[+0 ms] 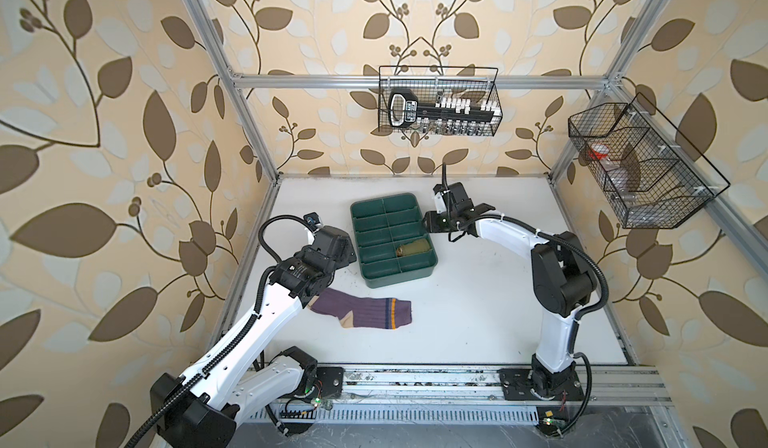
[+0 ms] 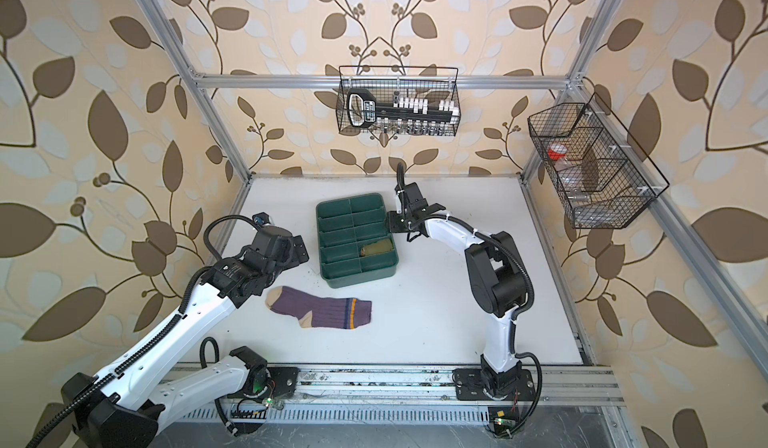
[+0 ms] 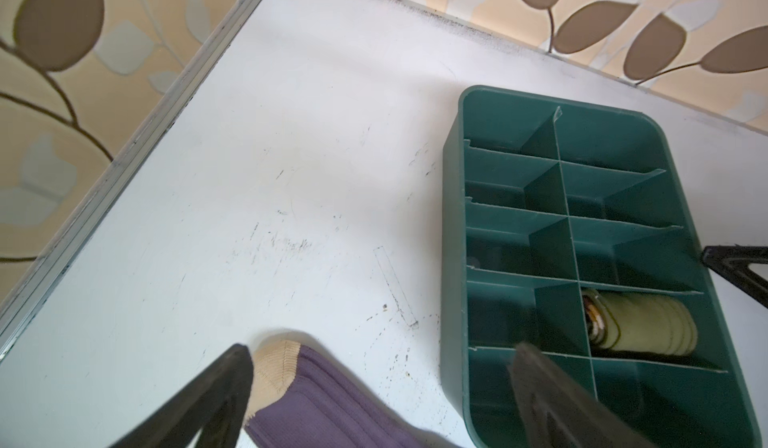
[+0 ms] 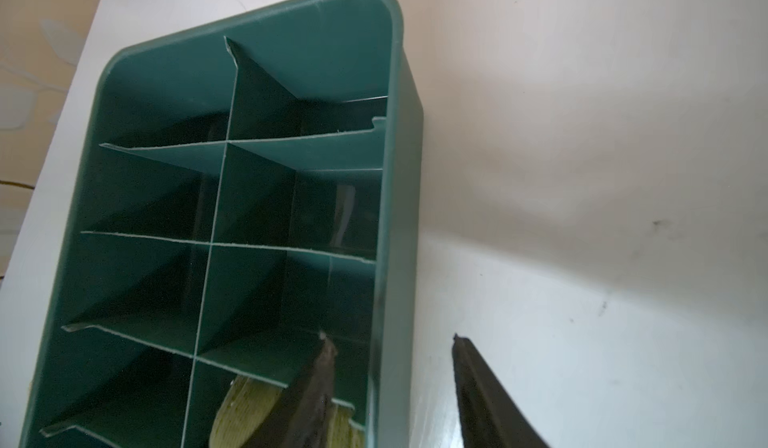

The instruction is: Roll the socks

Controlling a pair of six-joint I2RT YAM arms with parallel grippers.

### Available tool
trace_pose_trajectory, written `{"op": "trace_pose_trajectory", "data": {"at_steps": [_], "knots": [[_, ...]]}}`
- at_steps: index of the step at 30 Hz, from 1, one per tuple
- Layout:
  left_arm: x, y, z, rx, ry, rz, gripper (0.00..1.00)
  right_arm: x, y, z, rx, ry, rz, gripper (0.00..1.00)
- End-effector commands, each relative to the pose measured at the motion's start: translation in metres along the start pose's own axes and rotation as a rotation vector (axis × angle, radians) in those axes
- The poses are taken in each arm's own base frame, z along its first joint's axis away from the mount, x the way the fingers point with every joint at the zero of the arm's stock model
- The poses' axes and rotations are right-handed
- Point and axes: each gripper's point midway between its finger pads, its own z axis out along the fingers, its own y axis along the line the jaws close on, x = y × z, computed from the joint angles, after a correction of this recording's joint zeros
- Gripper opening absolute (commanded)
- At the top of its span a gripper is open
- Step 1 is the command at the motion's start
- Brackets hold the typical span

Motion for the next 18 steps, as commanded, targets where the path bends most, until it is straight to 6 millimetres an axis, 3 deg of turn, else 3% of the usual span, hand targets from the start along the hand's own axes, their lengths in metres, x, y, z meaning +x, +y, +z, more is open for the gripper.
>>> {"op": "trace_pose_trajectory", "data": {"at_steps": [1, 5, 8, 10, 14, 18], "knots": [[0.003, 0.018, 0.001, -0.083, -0.021, -0.036, 0.99, -0.002, 0.0, 0.01, 0.041, 0.007, -0.034, 0.45], [0.006, 0.019, 0.006, -0.117, 0.003, -0.025, 0.99, 0.002, -0.01, 0.018, 0.081, 0.007, -0.029, 0.26], [0.008, 0.019, 0.01, -0.132, 0.015, -0.017, 0.99, 0.005, -0.017, 0.02, 0.112, 0.005, -0.036, 0.24], [0.009, 0.018, 0.012, -0.132, 0.02, -0.015, 0.99, 0.006, -0.024, 0.016, 0.144, -0.002, -0.033, 0.1], [0.01, 0.014, 0.015, -0.119, 0.025, -0.006, 0.99, 0.005, -0.043, -0.002, 0.179, -0.042, 0.001, 0.02], [0.012, 0.006, 0.019, -0.099, 0.045, 0.005, 0.99, 0.015, -0.079, -0.026, 0.243, -0.034, 0.047, 0.0]]}}
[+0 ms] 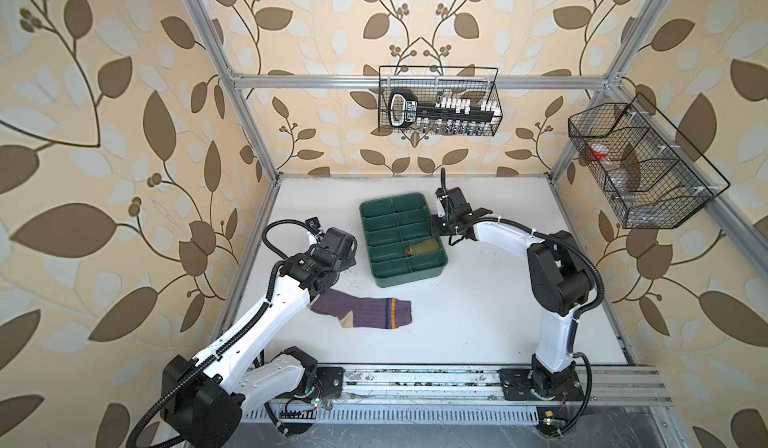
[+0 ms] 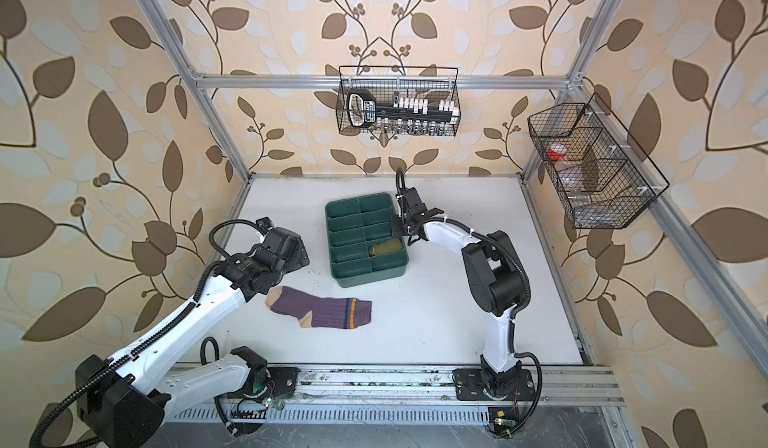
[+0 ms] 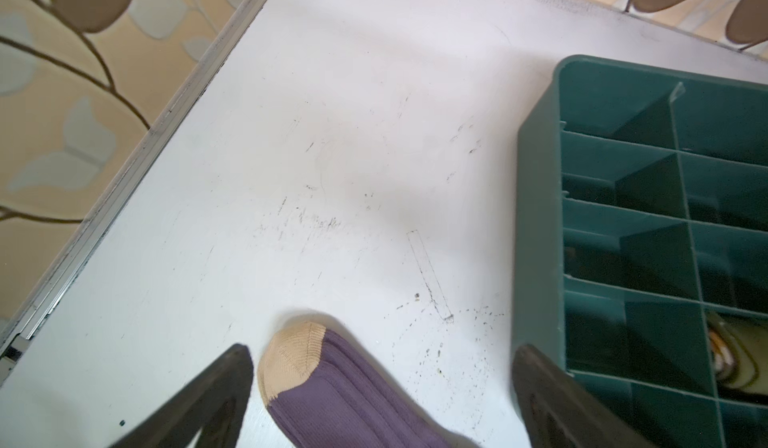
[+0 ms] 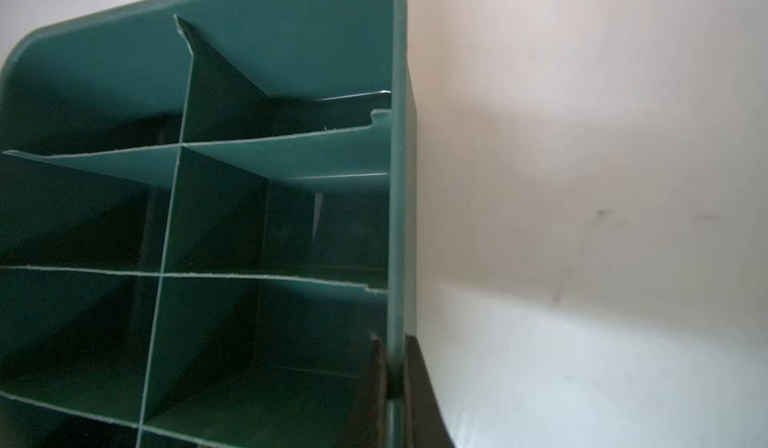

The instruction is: Roll the socks

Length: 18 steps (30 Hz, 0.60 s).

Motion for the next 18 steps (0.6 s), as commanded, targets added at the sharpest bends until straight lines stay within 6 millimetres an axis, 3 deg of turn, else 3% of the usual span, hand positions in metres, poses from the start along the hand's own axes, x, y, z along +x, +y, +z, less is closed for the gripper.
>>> {"op": "trace_pose_trajectory", "data": {"at_steps": [1, 5, 12, 15, 18], "knots": [[-0.004, -0.005, 0.001, 0.004, -0.005, -0.005, 0.99, 0.007, -0.051, -0.021, 0.124, -0.001, 0.043, 0.0], [0.006, 0.001, 0.011, -0.063, 0.033, -0.04, 0.99, 0.035, -0.105, -0.047, 0.221, 0.018, 0.111, 0.0], [0.028, 0.036, 0.018, -0.328, 0.108, -0.16, 0.99, 0.084, -0.183, -0.09, 0.349, 0.003, 0.257, 0.01], [0.027, 0.046, 0.01, -0.393, 0.109, -0.192, 0.99, 0.086, -0.19, -0.1, 0.342, -0.02, 0.273, 0.1], [0.031, 0.059, -0.002, -0.426, 0.103, -0.273, 0.99, 0.067, -0.176, -0.115, 0.287, -0.074, 0.263, 0.29]]}}
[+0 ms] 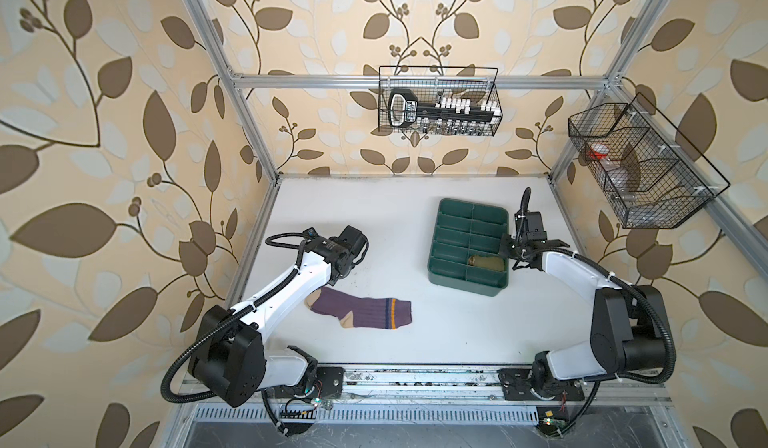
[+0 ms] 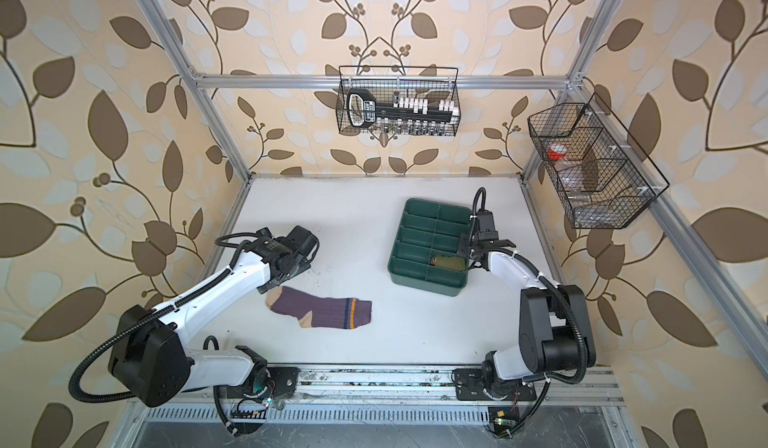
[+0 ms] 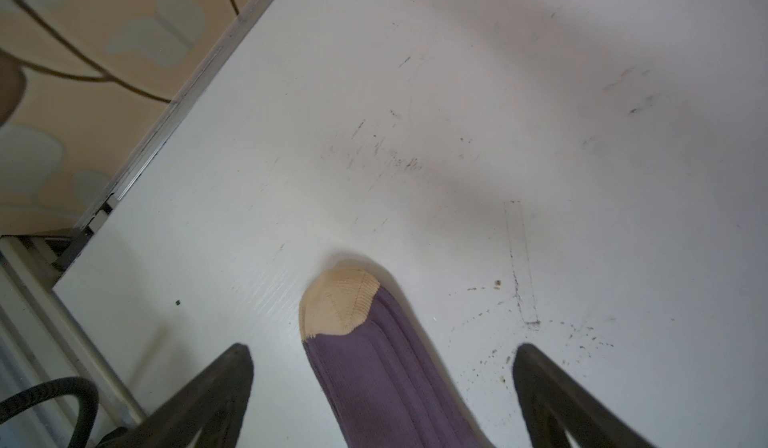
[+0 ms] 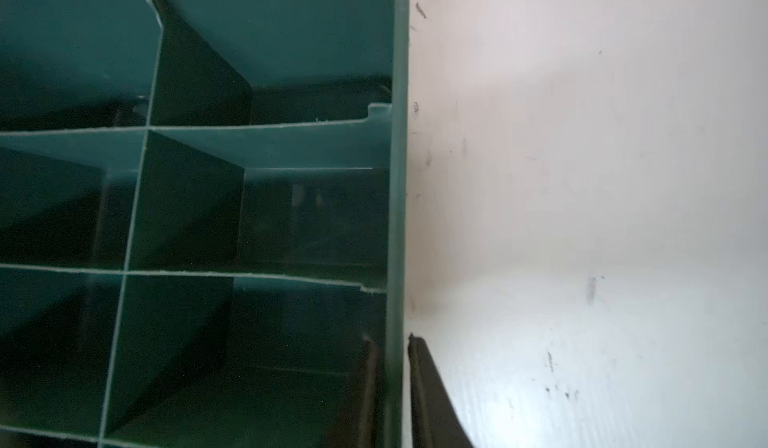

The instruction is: Roll the socks

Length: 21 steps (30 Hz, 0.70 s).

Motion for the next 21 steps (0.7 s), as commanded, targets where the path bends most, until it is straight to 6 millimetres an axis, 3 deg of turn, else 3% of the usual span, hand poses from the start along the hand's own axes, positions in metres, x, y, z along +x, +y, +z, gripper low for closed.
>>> {"op": "trace_pose_trajectory", "data": {"at_steps": [1, 3, 5, 8, 10, 15, 17, 21], "knots": [[-0.008, 0.036, -0.017, -0.088, -0.043, -0.149, 0.99, -0.016, 0.015, -0.025, -0.065, -0.053, -0.023, 0.35], [0.0, 0.05, -0.018, -0.099, -0.029, -0.228, 0.98, -0.037, 0.036, -0.056, -0.126, -0.132, -0.069, 0.49], [0.009, 0.058, -0.015, -0.097, -0.014, -0.287, 0.97, -0.053, 0.056, -0.09, -0.162, -0.216, -0.131, 0.57], [0.025, 0.063, -0.008, -0.116, 0.036, -0.351, 0.95, -0.065, 0.092, -0.142, -0.259, -0.332, -0.236, 0.58], [0.036, 0.064, -0.002, -0.143, 0.082, -0.38, 0.91, -0.061, 0.11, -0.164, -0.315, -0.375, -0.28, 0.58], [0.076, 0.058, 0.02, -0.166, 0.24, -0.452, 0.76, -0.03, 0.143, -0.18, -0.435, -0.374, -0.357, 0.58], [0.091, 0.055, 0.029, -0.173, 0.293, -0.481, 0.68, -0.019, 0.145, -0.179, -0.456, -0.358, -0.369, 0.58], [0.108, 0.053, 0.039, -0.235, 0.349, -0.479, 0.67, -0.014, 0.14, -0.181, -0.458, -0.367, -0.379, 0.58]]}}
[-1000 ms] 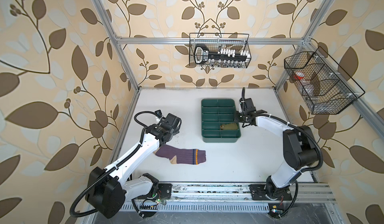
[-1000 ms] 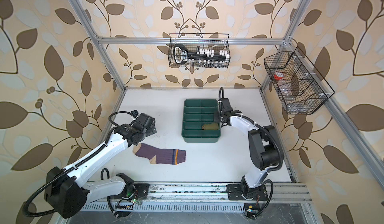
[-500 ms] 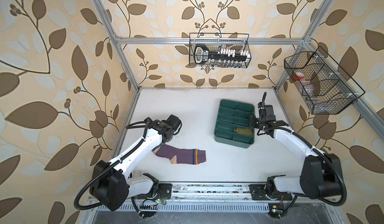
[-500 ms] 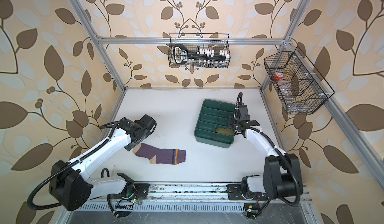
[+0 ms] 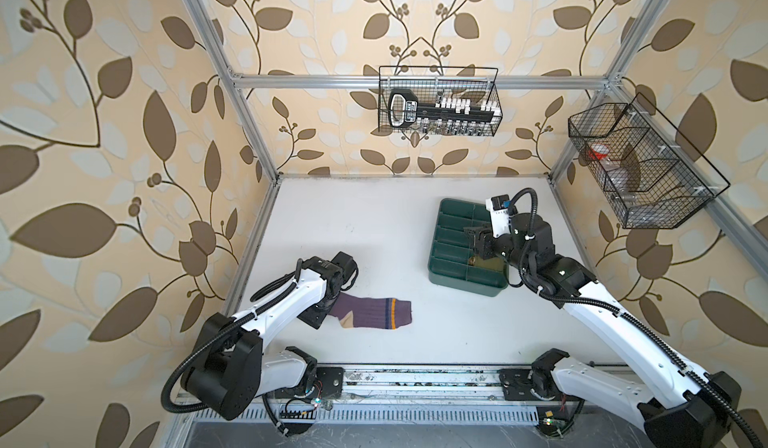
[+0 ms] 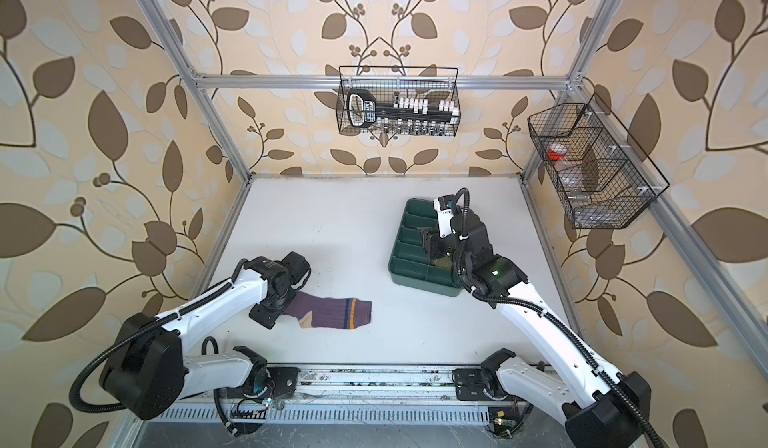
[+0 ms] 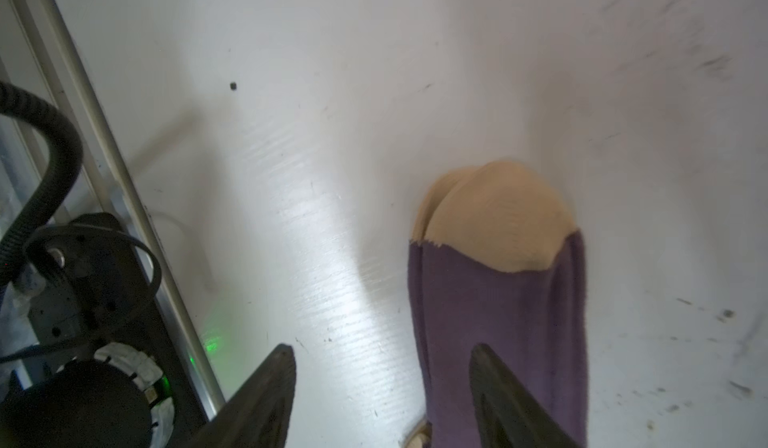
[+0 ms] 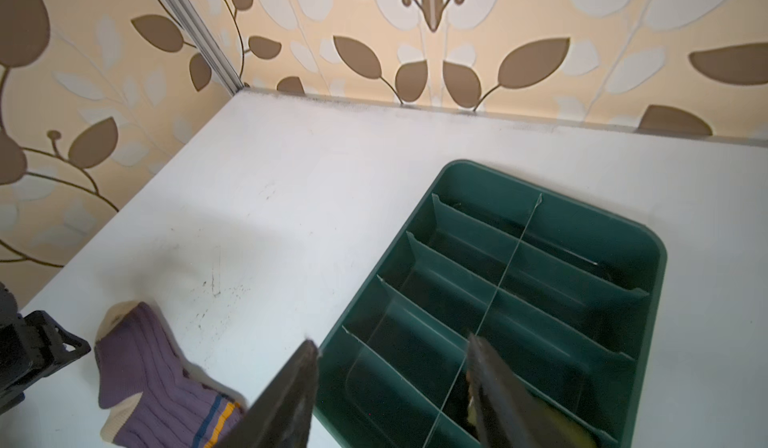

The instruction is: Roll the socks

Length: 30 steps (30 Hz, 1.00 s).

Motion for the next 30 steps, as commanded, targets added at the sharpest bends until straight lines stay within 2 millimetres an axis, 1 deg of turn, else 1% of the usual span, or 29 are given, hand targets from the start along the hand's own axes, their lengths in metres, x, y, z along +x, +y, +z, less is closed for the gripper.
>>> {"op": "trace_pose_trajectory", "data": {"at_steps": [1, 4, 6, 11, 12, 13, 14, 16, 18, 20, 21, 22, 23, 24, 25, 27, 30], "knots": [[0.013, -0.003, 0.008, -0.037, 0.062, -0.066, 0.67, 0.003, 0.0, -0.007, -0.008, -0.005, -0.031, 0.59], [0.017, -0.009, 0.015, -0.027, 0.07, -0.068, 0.64, -0.001, -0.003, -0.011, -0.008, -0.015, -0.027, 0.58], [0.02, -0.017, 0.021, 0.009, 0.076, -0.076, 0.58, -0.005, -0.004, -0.014, -0.011, -0.023, -0.024, 0.59], [0.027, -0.027, 0.031, 0.016, 0.094, -0.071, 0.55, -0.008, -0.007, -0.018, 0.008, -0.023, -0.03, 0.59], [0.028, -0.029, 0.031, 0.02, 0.098, -0.071, 0.52, -0.008, -0.008, -0.019, 0.009, -0.024, -0.029, 0.59], [0.031, -0.027, 0.038, -0.008, 0.1, -0.061, 0.49, -0.008, -0.008, -0.019, 0.012, -0.024, -0.029, 0.59], [0.033, -0.027, 0.041, -0.012, 0.106, -0.059, 0.45, -0.007, -0.009, -0.019, 0.014, -0.021, -0.025, 0.59], [0.036, -0.033, 0.046, 0.001, 0.108, -0.047, 0.4, -0.006, -0.008, -0.019, 0.013, -0.018, -0.02, 0.59], [0.03, -0.043, 0.047, 0.021, 0.071, -0.017, 0.33, -0.007, -0.007, -0.02, 0.011, -0.02, -0.017, 0.59], [0.018, -0.058, 0.044, 0.051, 0.002, 0.036, 0.28, -0.007, -0.007, -0.022, 0.01, -0.024, -0.018, 0.59], [0.01, -0.069, 0.042, 0.073, -0.045, 0.072, 0.25, -0.008, -0.005, -0.023, 0.004, -0.026, -0.02, 0.59], [0.004, -0.079, 0.039, 0.092, -0.078, 0.099, 0.24, -0.008, -0.004, -0.025, -0.003, -0.028, -0.021, 0.59], [0.0, -0.095, 0.034, 0.126, -0.104, 0.144, 0.25, -0.007, -0.001, -0.026, -0.019, -0.028, -0.031, 0.59], [-0.002, -0.115, 0.029, 0.171, -0.122, 0.213, 0.22, -0.005, 0.002, -0.027, -0.035, -0.025, -0.044, 0.59], [-0.005, -0.129, 0.023, 0.194, -0.139, 0.262, 0.22, -0.003, 0.004, -0.029, -0.046, -0.023, -0.056, 0.6], [-0.009, -0.162, 0.012, 0.246, -0.182, 0.382, 0.19, 0.006, 0.006, -0.032, -0.063, -0.011, -0.088, 0.61], [-0.009, -0.202, 0.003, 0.336, -0.232, 0.516, 0.18, 0.021, 0.006, -0.038, -0.069, 0.01, -0.116, 0.61]]}}
